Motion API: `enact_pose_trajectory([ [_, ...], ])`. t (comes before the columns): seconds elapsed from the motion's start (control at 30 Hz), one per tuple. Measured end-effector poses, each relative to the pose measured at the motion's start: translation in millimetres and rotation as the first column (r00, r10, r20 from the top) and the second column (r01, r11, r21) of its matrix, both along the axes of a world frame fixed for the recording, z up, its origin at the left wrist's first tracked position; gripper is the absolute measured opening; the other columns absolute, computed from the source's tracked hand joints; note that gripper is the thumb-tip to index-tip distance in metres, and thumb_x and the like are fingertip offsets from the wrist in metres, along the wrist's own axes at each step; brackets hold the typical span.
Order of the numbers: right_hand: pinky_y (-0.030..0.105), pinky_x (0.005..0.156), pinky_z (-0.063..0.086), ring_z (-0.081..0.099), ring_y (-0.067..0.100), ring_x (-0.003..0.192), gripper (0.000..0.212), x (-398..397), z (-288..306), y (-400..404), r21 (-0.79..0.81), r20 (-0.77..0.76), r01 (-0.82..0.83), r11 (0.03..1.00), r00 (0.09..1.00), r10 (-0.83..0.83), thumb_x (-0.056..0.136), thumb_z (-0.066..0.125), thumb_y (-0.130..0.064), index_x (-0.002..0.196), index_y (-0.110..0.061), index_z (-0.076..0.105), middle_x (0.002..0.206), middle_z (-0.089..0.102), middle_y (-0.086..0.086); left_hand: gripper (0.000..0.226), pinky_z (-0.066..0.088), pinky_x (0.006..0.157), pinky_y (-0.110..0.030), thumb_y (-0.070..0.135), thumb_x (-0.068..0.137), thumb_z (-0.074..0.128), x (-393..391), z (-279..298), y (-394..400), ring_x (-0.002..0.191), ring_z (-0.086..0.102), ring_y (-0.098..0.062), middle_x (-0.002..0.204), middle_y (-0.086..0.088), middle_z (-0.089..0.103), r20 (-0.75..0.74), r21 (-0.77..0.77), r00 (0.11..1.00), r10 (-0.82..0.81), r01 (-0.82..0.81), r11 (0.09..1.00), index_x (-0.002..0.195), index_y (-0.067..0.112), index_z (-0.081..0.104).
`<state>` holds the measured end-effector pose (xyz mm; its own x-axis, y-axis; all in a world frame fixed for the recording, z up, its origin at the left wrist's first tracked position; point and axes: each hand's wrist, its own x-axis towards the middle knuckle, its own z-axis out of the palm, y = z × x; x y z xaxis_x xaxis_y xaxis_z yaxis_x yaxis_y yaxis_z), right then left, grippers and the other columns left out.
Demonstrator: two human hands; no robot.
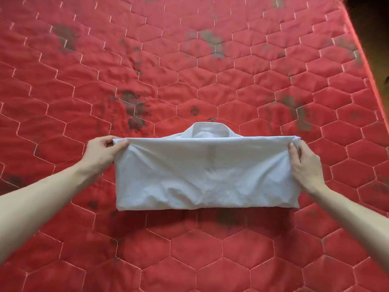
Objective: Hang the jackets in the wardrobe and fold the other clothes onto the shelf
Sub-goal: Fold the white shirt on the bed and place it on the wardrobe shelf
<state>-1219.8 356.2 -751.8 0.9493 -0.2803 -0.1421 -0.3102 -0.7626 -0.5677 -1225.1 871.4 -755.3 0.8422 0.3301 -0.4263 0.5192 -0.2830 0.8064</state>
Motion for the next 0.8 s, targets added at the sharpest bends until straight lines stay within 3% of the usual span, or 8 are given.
enact_pose_trajectory([
  [0.07, 0.045, 0.067, 0.037, 0.050, 0.035, 0.069, 0.036, 14, -15, -1, -0.047, -0.041, 0.014, 0.999, 0.999, -0.016, 0.110, 0.040, -0.043, 0.080, -0.023, 0.042, 0.062, 0.049, -0.001, 0.033, 0.045, 0.071, -0.037, 0.027, 0.090, 0.080, 15, -13, -2, 0.080, 0.057, -0.020, 0.085, -0.011, 0.065, -0.020, -0.040, 0.998, 0.055, -0.056, 0.998, 0.094, -0.005, 0.073],
  [0.23, 0.043, 0.072, 0.040, 0.058, 0.039, 0.080, 0.036, 41, -41, 0, -0.127, -0.109, 0.026, 0.992, 0.993, -0.040, 0.109, 0.037, -0.050, 0.092, -0.021, 0.050, 0.076, 0.061, 0.007, 0.030, 0.040, 0.050, -0.015, 0.019, 0.094, 0.076, 41, -37, -13, 0.058, 0.048, -0.005, 0.070, -0.004, 0.053, -0.063, 0.005, 0.991, 0.116, -0.116, 0.993, 0.075, -0.001, 0.065],
  [0.33, 0.041, 0.071, 0.037, 0.057, 0.037, 0.079, 0.038, 54, -49, 2, -0.146, -0.121, 0.023, 0.989, 0.992, -0.041, 0.109, 0.038, -0.048, 0.086, -0.019, 0.049, 0.074, 0.060, 0.007, 0.033, 0.041, 0.062, -0.030, 0.027, 0.093, 0.077, 49, -53, -15, 0.065, 0.046, -0.013, 0.071, -0.005, 0.052, 0.004, 0.030, 0.985, 0.173, -0.173, 0.984, 0.077, -0.001, 0.067],
  [0.47, 0.039, 0.071, 0.033, 0.054, 0.037, 0.080, 0.042, 69, -59, 2, -0.139, -0.139, 0.034, 0.990, 0.989, -0.054, 0.109, 0.040, -0.044, 0.082, -0.012, 0.048, 0.072, 0.056, 0.005, 0.053, 0.025, 0.052, -0.032, 0.033, 0.093, 0.073, 56, -70, -20, 0.057, 0.026, -0.012, 0.064, 0.000, 0.031, 0.066, 0.113, 0.977, 0.203, -0.210, 0.971, 0.076, -0.012, 0.052],
  [0.6, 0.044, 0.077, 0.037, 0.058, 0.043, 0.095, 0.039, 72, -72, 5, -0.158, -0.139, 0.064, 0.985, 0.987, -0.086, 0.106, 0.042, -0.042, 0.085, -0.010, 0.051, 0.087, 0.063, 0.014, 0.045, 0.036, 0.068, -0.037, 0.041, 0.094, 0.064, 59, -73, -25, 0.069, 0.045, -0.022, 0.073, -0.003, 0.047, 0.078, 0.313, 0.980, 0.182, -0.197, 0.929, 0.084, -0.003, 0.060],
  [0.63, 0.048, 0.087, 0.039, 0.056, 0.044, 0.107, 0.036, 70, -74, 9, -0.206, -0.113, 0.093, 0.974, 0.987, -0.118, 0.105, 0.043, -0.043, 0.095, -0.011, 0.056, 0.102, 0.064, 0.019, 0.035, 0.041, 0.080, -0.038, 0.041, 0.096, 0.059, 57, -71, -30, 0.088, 0.055, -0.027, 0.091, -0.005, 0.059, 0.075, 0.456, 0.987, 0.139, -0.158, 0.876, 0.100, 0.006, 0.065],
  [0.7, 0.050, 0.107, 0.033, 0.047, 0.040, 0.127, 0.037, 60, -72, 21, -0.321, 0.034, 0.116, 0.940, 0.993, -0.112, 0.105, 0.046, -0.039, 0.127, -0.012, 0.057, 0.131, 0.057, 0.020, 0.038, 0.037, 0.102, -0.046, 0.036, 0.100, 0.051, 46, -63, -48, 0.122, 0.048, -0.034, 0.130, -0.012, 0.055, 0.111, 0.690, 0.992, -0.058, -0.034, 0.723, 0.132, 0.016, 0.056],
  [0.8, 0.047, 0.117, 0.030, 0.042, 0.035, 0.143, 0.043, 39, -65, 58, -0.397, 0.275, -0.209, 0.894, 0.902, 0.334, 0.107, 0.046, -0.029, 0.147, -0.013, 0.052, 0.150, 0.050, 0.014, 0.045, 0.035, 0.112, -0.049, 0.030, 0.102, 0.046, 19, -60, -89, 0.133, 0.047, -0.039, 0.147, -0.016, 0.051, 0.210, 0.778, 0.778, -0.592, 0.233, 0.583, 0.142, 0.010, 0.055],
])
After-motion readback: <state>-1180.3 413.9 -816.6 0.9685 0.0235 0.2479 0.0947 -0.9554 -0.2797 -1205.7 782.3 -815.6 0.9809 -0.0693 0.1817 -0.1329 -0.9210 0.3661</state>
